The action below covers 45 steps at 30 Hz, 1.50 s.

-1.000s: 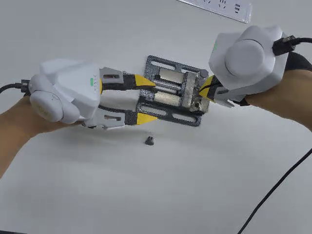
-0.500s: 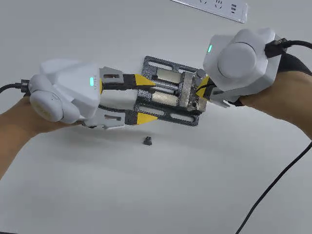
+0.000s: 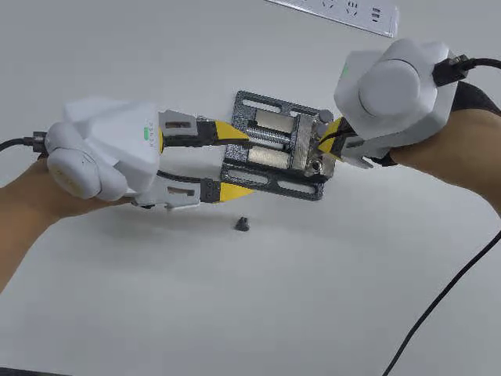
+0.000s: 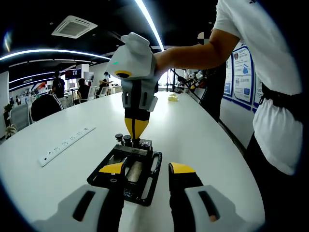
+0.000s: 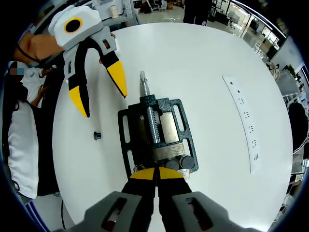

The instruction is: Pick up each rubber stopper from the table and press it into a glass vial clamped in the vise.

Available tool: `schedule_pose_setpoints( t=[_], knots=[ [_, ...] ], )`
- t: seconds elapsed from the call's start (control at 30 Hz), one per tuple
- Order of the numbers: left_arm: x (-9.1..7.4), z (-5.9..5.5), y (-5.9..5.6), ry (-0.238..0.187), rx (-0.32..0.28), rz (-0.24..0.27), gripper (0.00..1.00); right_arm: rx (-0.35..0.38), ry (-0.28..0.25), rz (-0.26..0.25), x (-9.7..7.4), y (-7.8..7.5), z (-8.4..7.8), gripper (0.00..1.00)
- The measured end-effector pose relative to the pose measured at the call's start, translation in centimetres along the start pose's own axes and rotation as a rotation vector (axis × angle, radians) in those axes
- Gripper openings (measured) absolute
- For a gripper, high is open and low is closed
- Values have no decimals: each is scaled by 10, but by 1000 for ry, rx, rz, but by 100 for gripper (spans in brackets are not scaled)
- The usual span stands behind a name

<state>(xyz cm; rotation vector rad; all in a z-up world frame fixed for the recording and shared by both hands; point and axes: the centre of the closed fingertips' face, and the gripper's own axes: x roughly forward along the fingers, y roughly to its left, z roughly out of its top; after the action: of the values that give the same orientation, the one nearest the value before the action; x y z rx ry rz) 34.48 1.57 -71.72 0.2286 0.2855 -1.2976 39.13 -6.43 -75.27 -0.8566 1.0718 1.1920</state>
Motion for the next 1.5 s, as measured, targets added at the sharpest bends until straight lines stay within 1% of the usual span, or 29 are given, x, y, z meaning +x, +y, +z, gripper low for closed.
schedule_pose_setpoints(
  t=[0.13, 0.23, 0.43, 0.6, 0.7, 0.87, 1.03, 1.13, 1.33, 1.5],
  knots=[
    [-1, 1, 0, 4, 2, 2, 33, -8, -24, -7, 0, 0, 0, 1],
    [-1, 2, 0, 3, 2, 2, 33, 8, -41, -8, -1, 0, 0, 1],
    [-2, 2, -3, 8, 4, 0, 33, 1, -52, -24, 0, 1, 0, 1],
    [-3, 4, -6, 10, 7, 1, 33, 15, -68, -37, -1, 1, 0, 1],
    [-5, 5, -7, 9, 5, 4, 33, 28, -94, -46, -2, 1, 0, 1],
    [-9, 7, -10, 10, 3, 12, 33, 75, -160, -88, -4, 1, -1, 2],
    [-10, 7, -13, 16, 2, 14, 33, 81, -209, -123, -6, 3, -1, 2],
    [-12, 8, -15, 16, 1, 18, 33, 103, -239, -132, -8, 5, -2, 4],
    [-12, 9, -18, 20, 1, 20, 34, 128, -272, -148, -10, 7, -5, 8],
    [-12, 9, -21, 23, -1, 22, 34, 148, -318, -157, -14, 10, -3, 12]
  ],
)
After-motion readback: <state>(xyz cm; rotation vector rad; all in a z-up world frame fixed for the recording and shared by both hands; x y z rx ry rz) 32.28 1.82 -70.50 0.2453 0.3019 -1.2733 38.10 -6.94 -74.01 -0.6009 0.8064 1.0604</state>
